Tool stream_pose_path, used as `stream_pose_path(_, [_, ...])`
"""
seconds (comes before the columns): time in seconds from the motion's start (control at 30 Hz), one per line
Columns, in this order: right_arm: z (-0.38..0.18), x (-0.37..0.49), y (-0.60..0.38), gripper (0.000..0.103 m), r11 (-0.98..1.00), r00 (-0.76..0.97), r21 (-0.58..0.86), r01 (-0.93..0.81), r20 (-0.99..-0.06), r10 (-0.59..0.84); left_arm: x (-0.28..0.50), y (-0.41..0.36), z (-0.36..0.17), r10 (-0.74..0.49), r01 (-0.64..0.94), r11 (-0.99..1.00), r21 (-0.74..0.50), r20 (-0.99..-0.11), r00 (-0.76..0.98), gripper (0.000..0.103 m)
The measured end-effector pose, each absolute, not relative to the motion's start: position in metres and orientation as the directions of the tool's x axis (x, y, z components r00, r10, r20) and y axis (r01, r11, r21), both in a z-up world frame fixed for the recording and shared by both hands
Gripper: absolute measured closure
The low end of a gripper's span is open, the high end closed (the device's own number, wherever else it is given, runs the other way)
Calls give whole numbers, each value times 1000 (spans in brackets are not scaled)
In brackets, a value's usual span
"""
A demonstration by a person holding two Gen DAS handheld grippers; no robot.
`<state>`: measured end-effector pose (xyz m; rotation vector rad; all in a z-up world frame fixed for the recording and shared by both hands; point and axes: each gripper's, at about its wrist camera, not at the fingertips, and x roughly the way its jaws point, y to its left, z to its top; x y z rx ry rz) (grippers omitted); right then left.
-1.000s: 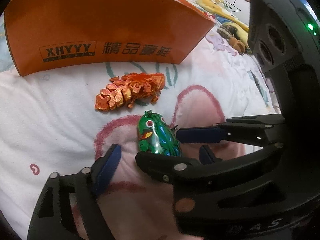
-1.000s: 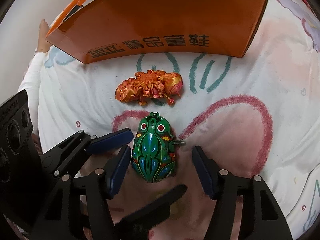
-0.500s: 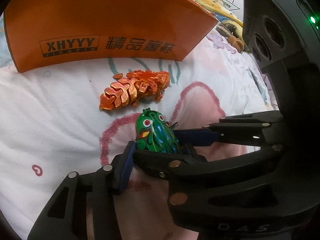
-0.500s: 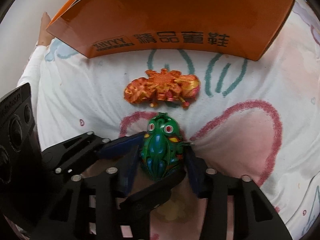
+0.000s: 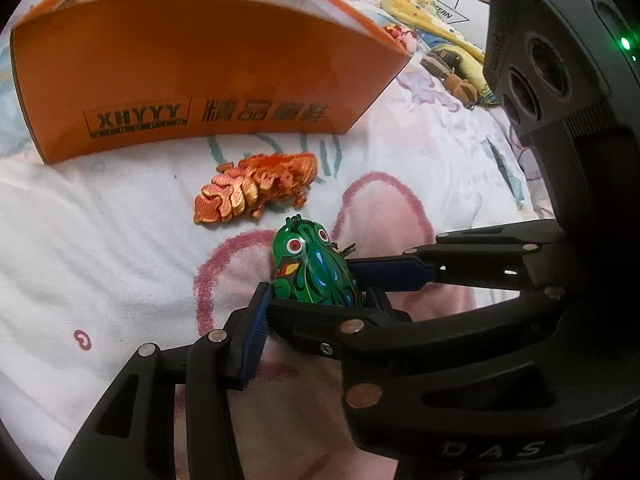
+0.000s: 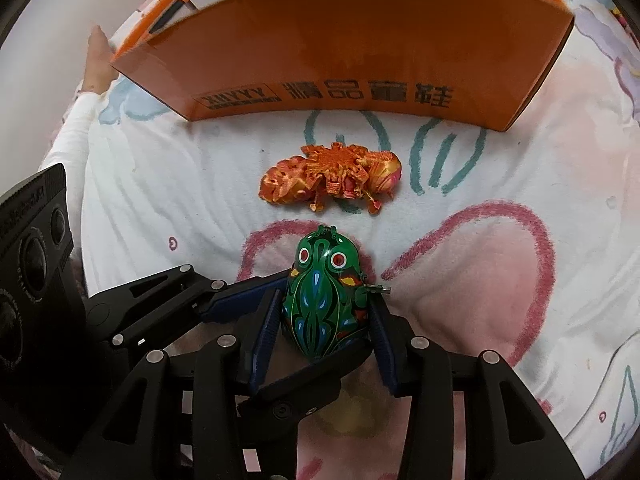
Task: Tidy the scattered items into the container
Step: 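Close the right gripper on the green frog and lift it, then carry the green frog with the right gripper into the shoe box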
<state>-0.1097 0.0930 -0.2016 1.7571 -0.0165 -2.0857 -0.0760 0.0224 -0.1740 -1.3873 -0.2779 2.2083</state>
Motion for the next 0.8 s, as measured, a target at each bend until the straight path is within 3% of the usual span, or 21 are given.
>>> stream_pose_path(0.8, [-77,-115,62,62,-885,-306,217,412,-882,-359,-83,-15,-55,504,-370,-860,-352,-699,-508,58])
